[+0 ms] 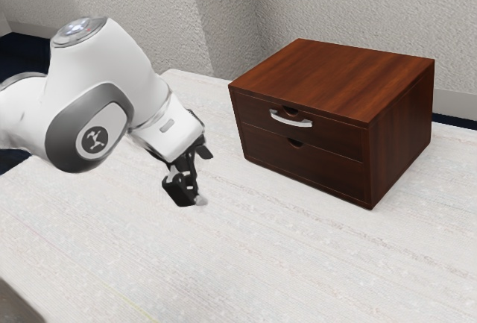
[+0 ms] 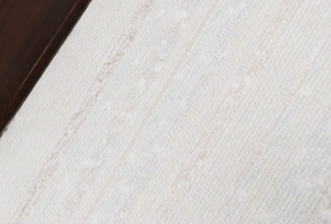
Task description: Pull the drawer handle with one arm to open the drawer
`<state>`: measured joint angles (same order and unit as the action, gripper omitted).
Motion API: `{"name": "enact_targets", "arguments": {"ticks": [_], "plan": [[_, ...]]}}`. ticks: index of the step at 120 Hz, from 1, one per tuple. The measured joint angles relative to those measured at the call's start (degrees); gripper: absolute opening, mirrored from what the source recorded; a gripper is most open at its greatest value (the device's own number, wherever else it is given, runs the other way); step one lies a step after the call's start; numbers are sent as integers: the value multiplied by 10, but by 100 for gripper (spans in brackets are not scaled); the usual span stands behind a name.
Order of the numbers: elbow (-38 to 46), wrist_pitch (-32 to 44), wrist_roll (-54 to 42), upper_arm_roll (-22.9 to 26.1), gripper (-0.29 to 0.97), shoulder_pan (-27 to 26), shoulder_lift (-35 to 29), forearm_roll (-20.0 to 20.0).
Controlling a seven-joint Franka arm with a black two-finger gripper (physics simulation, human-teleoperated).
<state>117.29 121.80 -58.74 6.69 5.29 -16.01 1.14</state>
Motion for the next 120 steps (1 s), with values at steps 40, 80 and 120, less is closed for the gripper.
{"name": "enact_targets", "arguments": {"ticks": [40,80,120], "plan": [[-138,41,-150,2,68,-1,143,-1],[-248,46,-235,3,68,-1,255,2],[-318,41,-284,2,68,2,326,3]]}}
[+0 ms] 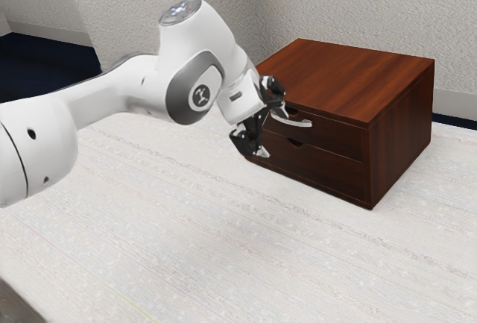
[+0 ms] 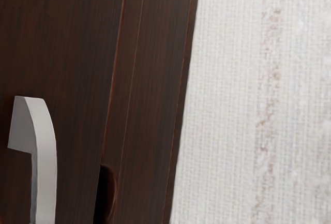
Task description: Pull the drawer handle with one arm to open the drawer
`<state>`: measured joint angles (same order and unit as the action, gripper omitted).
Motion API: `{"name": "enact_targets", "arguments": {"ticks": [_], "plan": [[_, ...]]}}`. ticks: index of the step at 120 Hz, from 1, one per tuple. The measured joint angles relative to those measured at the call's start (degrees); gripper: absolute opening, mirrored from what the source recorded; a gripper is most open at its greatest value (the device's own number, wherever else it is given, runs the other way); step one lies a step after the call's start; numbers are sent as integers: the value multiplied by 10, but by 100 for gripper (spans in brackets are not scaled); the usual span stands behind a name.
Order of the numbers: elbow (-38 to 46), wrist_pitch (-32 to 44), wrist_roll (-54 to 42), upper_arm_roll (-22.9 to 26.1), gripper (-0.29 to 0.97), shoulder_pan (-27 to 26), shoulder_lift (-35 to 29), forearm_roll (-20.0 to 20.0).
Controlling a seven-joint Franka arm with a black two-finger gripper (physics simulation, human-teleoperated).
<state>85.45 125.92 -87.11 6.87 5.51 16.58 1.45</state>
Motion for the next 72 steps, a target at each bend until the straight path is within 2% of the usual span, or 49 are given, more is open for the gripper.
{"name": "enact_targets", "arguments": {"ticks": [18,51,72], "plan": [[-1,5,-13,0,71,3,8,-1],[6,51,-19,-1,65,4,10,2],[11,60,-20,-2,68,5,9,2]]}}
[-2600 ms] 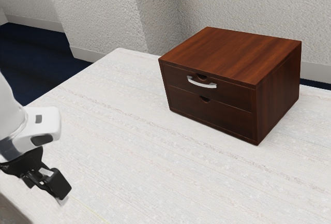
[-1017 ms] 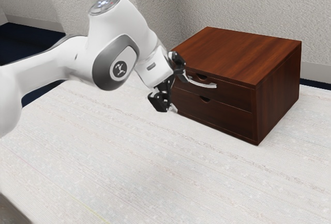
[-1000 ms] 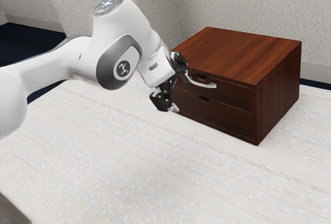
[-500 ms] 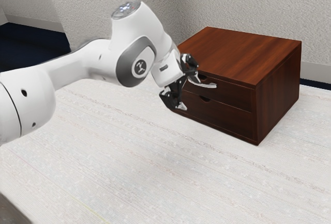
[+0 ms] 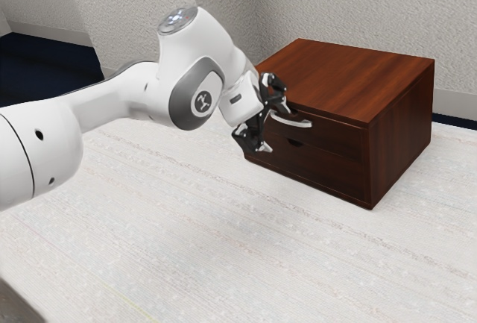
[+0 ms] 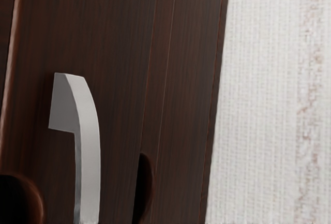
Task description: Pull the drawer handle with one arm to open the drawer
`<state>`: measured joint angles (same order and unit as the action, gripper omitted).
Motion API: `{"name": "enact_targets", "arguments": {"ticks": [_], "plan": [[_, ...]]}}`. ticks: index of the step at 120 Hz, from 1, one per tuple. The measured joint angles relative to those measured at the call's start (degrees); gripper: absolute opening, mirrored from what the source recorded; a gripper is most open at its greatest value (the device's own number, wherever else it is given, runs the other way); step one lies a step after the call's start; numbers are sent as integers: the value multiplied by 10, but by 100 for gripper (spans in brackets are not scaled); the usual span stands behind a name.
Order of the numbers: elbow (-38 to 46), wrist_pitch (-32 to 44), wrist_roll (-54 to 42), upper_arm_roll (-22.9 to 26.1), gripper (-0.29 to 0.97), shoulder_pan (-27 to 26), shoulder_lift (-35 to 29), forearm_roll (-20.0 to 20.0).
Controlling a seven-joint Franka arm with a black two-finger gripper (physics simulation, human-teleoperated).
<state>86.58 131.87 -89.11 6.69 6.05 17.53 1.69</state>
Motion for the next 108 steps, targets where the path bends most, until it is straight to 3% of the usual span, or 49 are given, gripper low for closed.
{"name": "enact_targets", "arguments": {"ticks": [44,60,88,108], "plan": [[18,6,2,0,73,4,0,-1],[24,7,3,1,70,4,-2,-1],[77,8,5,0,64,5,-49,2],[125,13,7,0,69,6,-81,2]]}}
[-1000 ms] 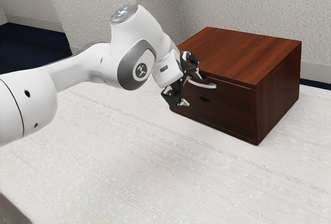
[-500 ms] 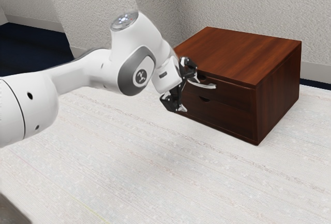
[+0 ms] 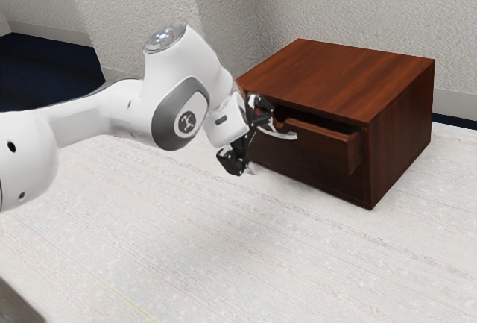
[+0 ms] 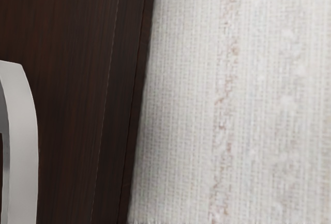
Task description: Pull the drawer handle with one arm to open the drawer
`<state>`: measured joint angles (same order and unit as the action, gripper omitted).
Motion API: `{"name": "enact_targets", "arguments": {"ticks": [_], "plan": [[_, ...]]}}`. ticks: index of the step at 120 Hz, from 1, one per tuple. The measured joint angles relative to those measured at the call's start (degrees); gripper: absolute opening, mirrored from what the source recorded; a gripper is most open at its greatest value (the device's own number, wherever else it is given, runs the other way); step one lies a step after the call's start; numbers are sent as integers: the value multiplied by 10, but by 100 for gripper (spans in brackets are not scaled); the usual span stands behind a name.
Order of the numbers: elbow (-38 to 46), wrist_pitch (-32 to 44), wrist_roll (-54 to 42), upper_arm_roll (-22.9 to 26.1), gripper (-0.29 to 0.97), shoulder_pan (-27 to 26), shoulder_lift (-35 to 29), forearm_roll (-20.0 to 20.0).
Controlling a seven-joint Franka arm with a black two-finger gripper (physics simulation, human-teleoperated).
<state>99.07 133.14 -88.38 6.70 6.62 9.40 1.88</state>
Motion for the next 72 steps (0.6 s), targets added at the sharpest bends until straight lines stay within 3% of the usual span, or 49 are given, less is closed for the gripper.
{"name": "enact_targets", "arguments": {"ticks": [58,72], "plan": [[157,15,8,0,59,1,-150,-2],[201,19,10,-1,63,-1,-192,-2]]}}
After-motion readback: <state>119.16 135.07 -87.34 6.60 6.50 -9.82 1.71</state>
